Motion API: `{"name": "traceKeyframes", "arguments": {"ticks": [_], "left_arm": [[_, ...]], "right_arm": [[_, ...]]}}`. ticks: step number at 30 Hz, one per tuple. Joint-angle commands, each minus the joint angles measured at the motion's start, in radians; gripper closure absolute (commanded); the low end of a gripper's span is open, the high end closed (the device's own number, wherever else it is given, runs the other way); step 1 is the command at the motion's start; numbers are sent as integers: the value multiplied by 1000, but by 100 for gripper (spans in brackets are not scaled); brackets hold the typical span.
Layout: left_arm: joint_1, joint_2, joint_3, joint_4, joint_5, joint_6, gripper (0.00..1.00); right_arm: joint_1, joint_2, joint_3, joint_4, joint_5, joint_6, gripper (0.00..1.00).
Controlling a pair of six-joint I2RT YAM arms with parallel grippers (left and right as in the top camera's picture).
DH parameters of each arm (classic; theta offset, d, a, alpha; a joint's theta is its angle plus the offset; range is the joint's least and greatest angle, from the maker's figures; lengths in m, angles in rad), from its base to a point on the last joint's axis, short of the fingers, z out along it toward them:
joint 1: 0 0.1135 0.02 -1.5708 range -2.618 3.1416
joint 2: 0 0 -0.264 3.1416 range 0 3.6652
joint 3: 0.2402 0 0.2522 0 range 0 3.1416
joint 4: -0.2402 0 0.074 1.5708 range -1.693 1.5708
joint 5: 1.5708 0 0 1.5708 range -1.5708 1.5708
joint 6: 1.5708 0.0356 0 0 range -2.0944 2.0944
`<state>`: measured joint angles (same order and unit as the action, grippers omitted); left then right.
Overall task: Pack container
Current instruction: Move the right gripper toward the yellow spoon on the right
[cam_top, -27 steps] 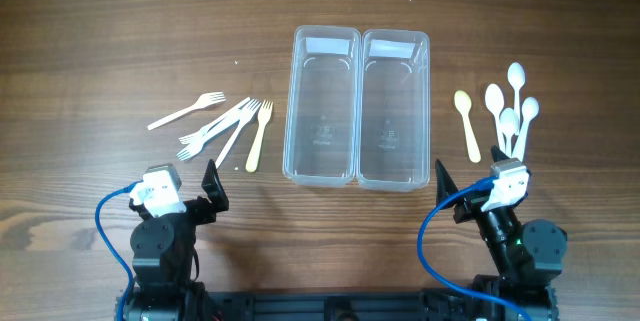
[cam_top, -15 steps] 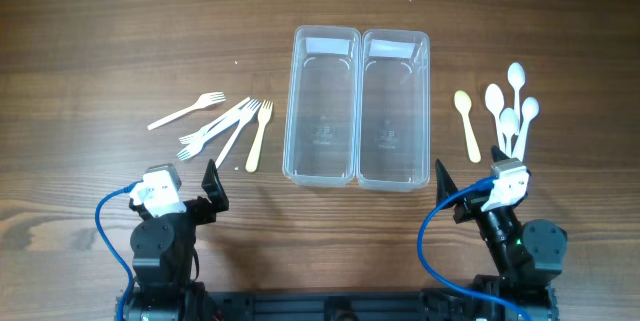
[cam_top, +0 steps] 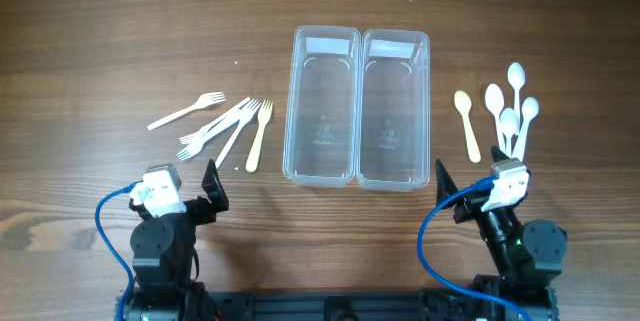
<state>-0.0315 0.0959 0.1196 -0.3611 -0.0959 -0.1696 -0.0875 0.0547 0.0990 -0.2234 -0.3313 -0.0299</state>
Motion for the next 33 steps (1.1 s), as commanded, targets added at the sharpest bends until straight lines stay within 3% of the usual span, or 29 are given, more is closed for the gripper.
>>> {"name": "traceKeyframes", "arguments": {"ticks": [1,14,18,22,28,30,33], "left_arm": [[-4,-11,-10,6,16,-2,0],[-4,-11,-10,6,17,-2,0],[-4,-11,-10,6,116,-2,0],[-4,-11,-10,35,311,-2,0],[-3,-10,53,39,349,-25,0],[-3,7,106,33,323,-25,0],[-4,105,225,-31,250,-24,0]], "right_arm": [[5,-4,-6,2,10,4,0],[5,-4,-6,25,35,-8,0],[5,-4,-6,48,9,138,0],[5,-4,-6,111,8,428,0],[5,18,38,148,-55,320,0],[5,77,85,137,-50,311,0],[5,305,218,110,-50,303,0]]}}
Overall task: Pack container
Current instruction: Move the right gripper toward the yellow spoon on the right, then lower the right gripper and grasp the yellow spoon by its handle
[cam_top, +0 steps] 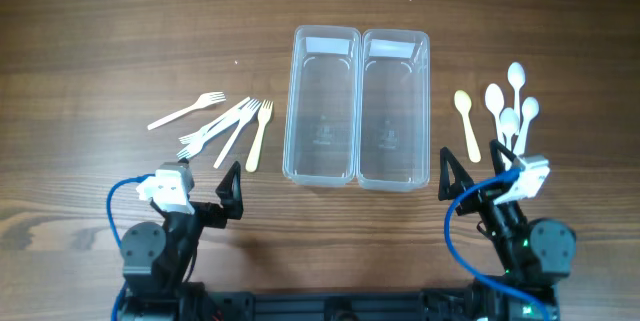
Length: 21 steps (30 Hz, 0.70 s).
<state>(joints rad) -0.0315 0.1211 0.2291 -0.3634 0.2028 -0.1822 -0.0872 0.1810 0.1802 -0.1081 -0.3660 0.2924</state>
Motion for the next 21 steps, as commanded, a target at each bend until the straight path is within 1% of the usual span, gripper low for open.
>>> {"name": "traceKeyframes", "arguments": {"ticks": [1,4,6,8,11,13,15,17,21], "left_arm": [[-3,111,141,-44,-58,-11,0],[-4,237,223,-81,-71,-5,0],[-3,344,278,-94,-74,-4,0],[-3,425,314,-93,-80,-4,0],[-3,557,377,-94,-131,-4,0],[-3,637,422,-99,-157,-1,0],[-3,727,474,-108,-167,43,0],[-3,795,515,-122,-191,71,0],[-3,911,563,-161,-231,74,0]], "right_arm": [[5,244,177,-14,-16,-31,0],[5,459,340,-80,-16,-66,0],[3,624,498,-173,-16,-112,0],[-2,747,630,-256,-13,-148,0],[-23,938,853,-403,3,-223,0],[-40,1052,995,-510,33,-243,1],[-59,1165,1120,-602,60,-276,0],[-66,1238,1175,-647,89,-301,0],[-67,1320,1176,-703,109,-323,0]]}}
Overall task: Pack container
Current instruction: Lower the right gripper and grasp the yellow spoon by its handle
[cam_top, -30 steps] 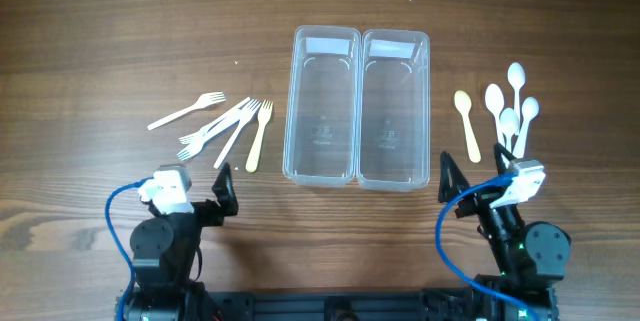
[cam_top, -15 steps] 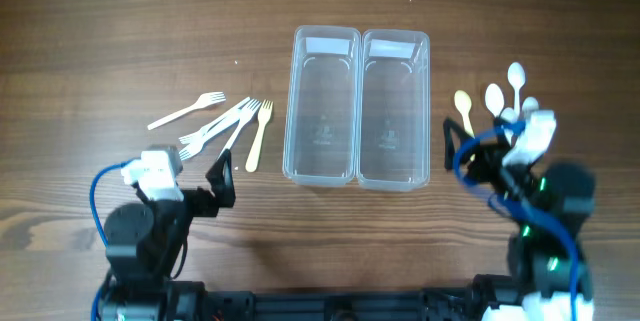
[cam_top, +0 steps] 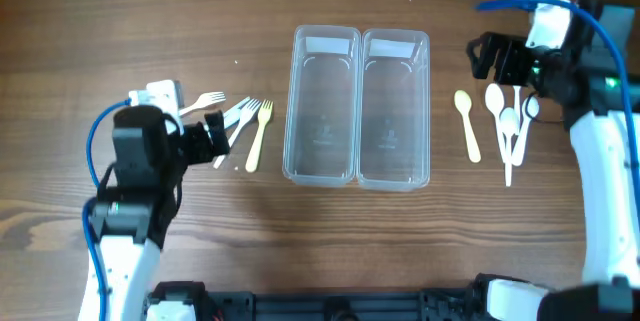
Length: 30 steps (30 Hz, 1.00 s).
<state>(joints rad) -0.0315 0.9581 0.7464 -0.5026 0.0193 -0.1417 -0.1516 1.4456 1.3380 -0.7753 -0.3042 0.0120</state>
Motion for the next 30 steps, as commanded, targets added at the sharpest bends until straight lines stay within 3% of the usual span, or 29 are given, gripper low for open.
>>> {"name": "traceKeyframes", "arguments": {"ticks": [1,7,19,26,30], "left_arm": [[-3,94,46,-23,-47,34,0],[-3,164,46,-34,-47,34,0],[-3,164,46,-34,-47,33,0],[-3,164,46,-34,-47,34,0],[-3,164,46,-34,-47,34,0]], "right_arm": [[-2,78,18,-51,46,-42,0],[-2,151,11,-78,35,49,0],[0,336,-82,-102,148,40,1],[41,501,-87,-74,214,42,28],[47,563,-87,-72,245,43,38]]}}
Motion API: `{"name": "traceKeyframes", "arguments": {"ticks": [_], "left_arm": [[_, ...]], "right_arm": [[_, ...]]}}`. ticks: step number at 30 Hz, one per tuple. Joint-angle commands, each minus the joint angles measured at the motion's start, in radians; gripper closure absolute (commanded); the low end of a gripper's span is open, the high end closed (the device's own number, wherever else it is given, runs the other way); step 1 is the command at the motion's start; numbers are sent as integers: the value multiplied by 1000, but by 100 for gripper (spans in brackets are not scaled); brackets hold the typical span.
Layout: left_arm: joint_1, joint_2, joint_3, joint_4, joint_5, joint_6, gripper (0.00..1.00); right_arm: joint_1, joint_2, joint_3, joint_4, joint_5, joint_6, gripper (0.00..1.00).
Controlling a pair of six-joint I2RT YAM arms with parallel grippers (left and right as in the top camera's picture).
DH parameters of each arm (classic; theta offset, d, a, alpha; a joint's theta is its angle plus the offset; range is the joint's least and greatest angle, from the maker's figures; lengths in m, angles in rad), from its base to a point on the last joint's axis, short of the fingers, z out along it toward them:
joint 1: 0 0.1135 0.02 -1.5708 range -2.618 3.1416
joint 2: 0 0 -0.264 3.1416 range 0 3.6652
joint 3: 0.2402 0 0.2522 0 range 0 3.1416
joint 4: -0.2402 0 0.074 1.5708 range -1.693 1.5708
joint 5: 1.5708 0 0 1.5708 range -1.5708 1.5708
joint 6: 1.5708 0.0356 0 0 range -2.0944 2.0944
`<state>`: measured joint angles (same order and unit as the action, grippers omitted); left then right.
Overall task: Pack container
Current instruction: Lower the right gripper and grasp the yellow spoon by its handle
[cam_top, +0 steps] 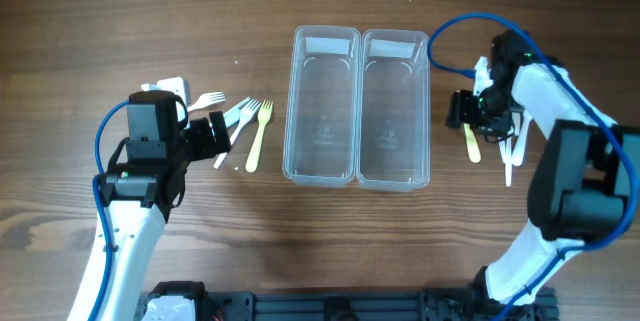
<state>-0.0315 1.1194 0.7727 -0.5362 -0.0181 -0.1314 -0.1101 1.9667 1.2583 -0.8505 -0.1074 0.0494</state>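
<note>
Two clear, empty containers stand side by side mid-table, the left one (322,101) and the right one (394,106). Left of them lie several white forks (238,113) and a yellowish fork (258,136). My left gripper (220,133) is low over the white forks' handles, open. On the right a yellowish spoon (472,144) lies beside the right container. My right gripper (460,111) stands open over its bowl end, hiding it. White spoons (509,161) show only in part behind the right arm.
The blue cables loop over both arms, the left one (100,151) and the right one (450,29). The right arm (575,161) stretches along the table's right side. Bare wooden tabletop (330,241) lies in front of the containers.
The right gripper has come from behind the white spoons down and left to the yellowish spoon's bowl end. The left gripper has shifted slightly right over the forks. Nothing has been lifted.
Both arms sat folded at the front edge, grippers open, cutlery untouched. Then they had turned slightly. Then the left arm was out by the forks and the right arm behind the spoons. Now each gripper is low over its cutlery, containers empty.
</note>
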Motion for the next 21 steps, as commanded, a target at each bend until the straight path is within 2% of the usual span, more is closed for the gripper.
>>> {"name": "traceKeyframes", "arguments": {"ticks": [1,10,17,21], "left_arm": [[-3,3,19,0,-10,23,0],[-3,3,19,0,-10,23,0],[-3,3,19,0,-10,23,0],[-3,3,19,0,-10,23,0]], "right_arm": [[6,51,-7,3,51,6,40],[7,63,-7,-11,103,33,60],[7,63,-7,-11,180,55,61],[7,63,-7,-10,182,55,69]]}}
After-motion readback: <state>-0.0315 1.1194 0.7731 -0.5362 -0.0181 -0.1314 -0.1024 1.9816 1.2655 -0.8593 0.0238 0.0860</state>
